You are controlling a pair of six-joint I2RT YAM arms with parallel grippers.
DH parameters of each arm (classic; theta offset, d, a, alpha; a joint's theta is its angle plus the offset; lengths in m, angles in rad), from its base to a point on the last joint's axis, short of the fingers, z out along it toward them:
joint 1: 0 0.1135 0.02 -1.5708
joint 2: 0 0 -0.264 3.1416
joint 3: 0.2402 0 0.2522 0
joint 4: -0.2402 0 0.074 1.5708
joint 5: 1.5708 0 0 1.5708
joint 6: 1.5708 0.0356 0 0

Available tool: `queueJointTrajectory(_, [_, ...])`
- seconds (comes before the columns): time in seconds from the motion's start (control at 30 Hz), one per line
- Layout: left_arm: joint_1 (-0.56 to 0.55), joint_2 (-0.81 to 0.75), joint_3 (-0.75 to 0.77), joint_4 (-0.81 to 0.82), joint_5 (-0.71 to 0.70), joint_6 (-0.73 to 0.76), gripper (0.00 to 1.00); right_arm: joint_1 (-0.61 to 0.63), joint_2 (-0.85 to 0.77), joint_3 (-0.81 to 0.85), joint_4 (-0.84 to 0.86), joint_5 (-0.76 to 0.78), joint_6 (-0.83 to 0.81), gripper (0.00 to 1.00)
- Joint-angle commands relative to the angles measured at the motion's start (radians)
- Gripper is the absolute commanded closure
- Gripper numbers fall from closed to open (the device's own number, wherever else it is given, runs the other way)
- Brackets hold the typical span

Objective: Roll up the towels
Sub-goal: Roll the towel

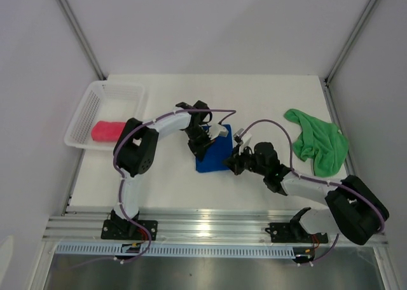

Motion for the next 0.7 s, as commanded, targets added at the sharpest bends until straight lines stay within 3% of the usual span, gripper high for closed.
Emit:
queueJointTrajectory(0.0, [0.002, 0.007, 0.031, -0.005, -0.004, -0.001, 0.92, 0.013, 0.067, 0.046, 0.219, -0.007, 0.044, 1.0])
queueJointTrajectory(0.3, [0.004, 0.006, 0.043, -0.017, -0.001, 0.015, 0.89, -0.018, 0.309, 0.109, 0.281, -0.013, 0.041, 1.0])
queueJointTrajectory(0.67, [0.002, 0.012, 0.082, -0.031, -0.042, 0.026, 0.76, -0.046, 0.413, 0.116, 0.287, 0.039, 0.133, 1.0])
